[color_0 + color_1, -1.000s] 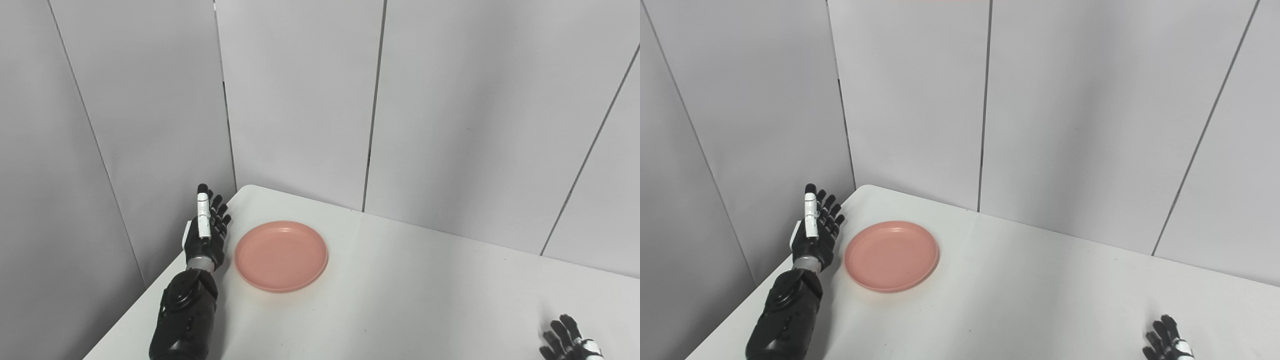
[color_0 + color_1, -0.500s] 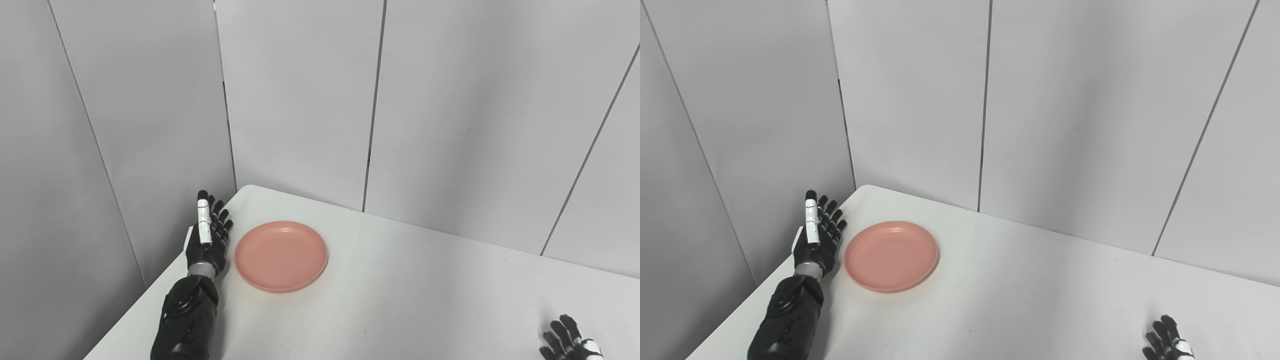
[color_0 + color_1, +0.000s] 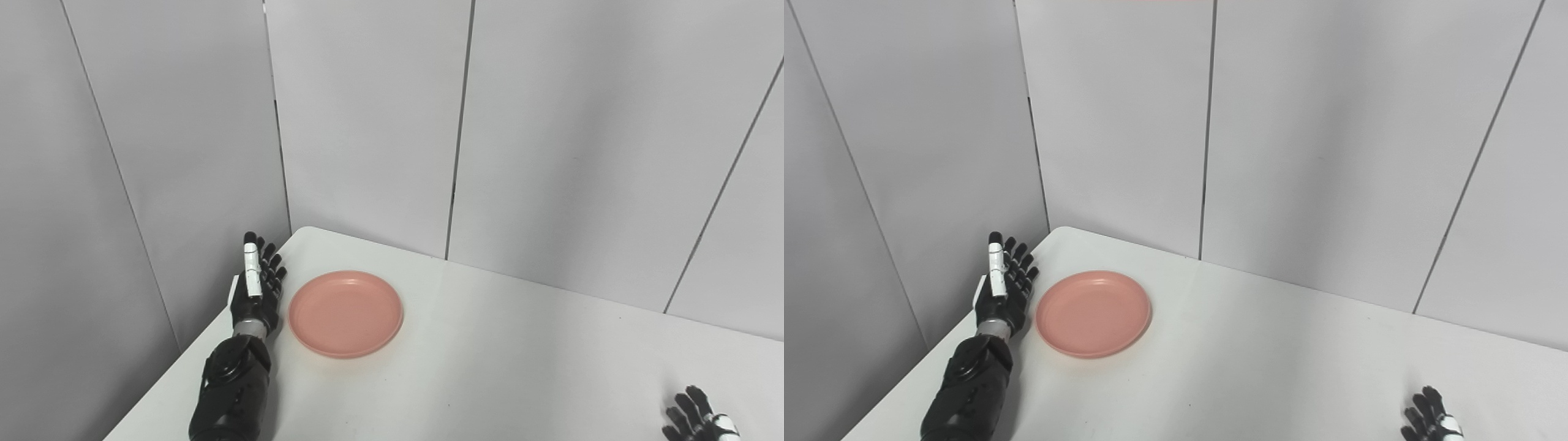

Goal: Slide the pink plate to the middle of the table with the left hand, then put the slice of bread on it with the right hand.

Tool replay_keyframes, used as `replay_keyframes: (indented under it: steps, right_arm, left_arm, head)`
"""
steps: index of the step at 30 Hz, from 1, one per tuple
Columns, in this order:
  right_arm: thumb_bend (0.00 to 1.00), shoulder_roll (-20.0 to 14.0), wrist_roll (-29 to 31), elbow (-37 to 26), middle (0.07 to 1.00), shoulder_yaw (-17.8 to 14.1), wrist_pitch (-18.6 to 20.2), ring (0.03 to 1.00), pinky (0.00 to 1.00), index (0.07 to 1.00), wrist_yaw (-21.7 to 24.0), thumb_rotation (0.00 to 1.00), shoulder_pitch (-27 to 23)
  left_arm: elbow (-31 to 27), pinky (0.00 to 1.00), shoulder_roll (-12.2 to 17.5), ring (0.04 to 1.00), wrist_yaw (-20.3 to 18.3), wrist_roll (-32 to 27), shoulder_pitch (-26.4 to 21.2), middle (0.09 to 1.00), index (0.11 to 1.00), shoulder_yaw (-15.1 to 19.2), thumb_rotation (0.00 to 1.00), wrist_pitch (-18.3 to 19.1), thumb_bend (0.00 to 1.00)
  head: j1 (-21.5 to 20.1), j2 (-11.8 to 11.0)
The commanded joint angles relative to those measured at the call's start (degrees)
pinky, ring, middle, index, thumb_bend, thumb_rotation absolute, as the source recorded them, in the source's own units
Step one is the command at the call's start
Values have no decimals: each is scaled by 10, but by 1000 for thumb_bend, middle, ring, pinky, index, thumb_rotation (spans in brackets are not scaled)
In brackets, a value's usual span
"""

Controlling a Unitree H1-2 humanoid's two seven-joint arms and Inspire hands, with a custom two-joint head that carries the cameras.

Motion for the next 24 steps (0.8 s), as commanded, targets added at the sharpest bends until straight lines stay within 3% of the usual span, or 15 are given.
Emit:
replay_keyframes:
  steps: [1,4,8,11,12,15,20,24]
  right_arm:
    - [285,-4,-5,-10,1000,4,12,1000,1000,1000,4,1000,5]
    - [304,0,2,-19,1000,4,28,1000,1000,1000,0,1000,5]
    - [269,3,-4,-14,1000,5,14,1000,1000,1000,1,1000,6]
    - [231,6,-10,-10,1000,6,7,1000,1000,1000,-2,1000,5]
    - [228,10,-10,-16,1000,7,14,1000,1000,1000,-4,1000,6]
    - [209,17,-11,-28,1000,9,30,1000,1000,1000,-10,1000,10]
    - [162,24,-44,-40,1000,22,27,1000,1000,1000,-27,1000,12]
    - [187,30,-49,-40,1000,26,30,1000,1000,1000,-32,1000,15]
  left_arm:
    - [10,1000,3,986,-5,2,-15,982,1000,-6,950,4,820]
    - [29,978,-6,971,-17,1,-23,971,991,-20,936,3,820]
    - [43,974,-14,973,-39,6,-23,979,1000,-39,943,3,802]
    - [43,986,-15,993,-52,7,-21,996,1000,-52,956,3,804]
    - [41,987,-21,994,-53,7,-19,997,1000,-56,957,3,804]
    - [33,967,-35,976,-52,7,-16,976,992,-63,936,9,789]
    - [29,969,-52,970,-75,-1,-9,969,981,-69,929,5,793]
    - [15,949,-66,963,-84,-1,-1,963,972,-76,913,21,798]
  head:
    - [-3,0]
    - [-18,-6]
    - [-36,-9]
    - [-36,-9]
    - [-58,-12]
    - [-66,-14]
    - [-103,-15]
    - [-123,-10]
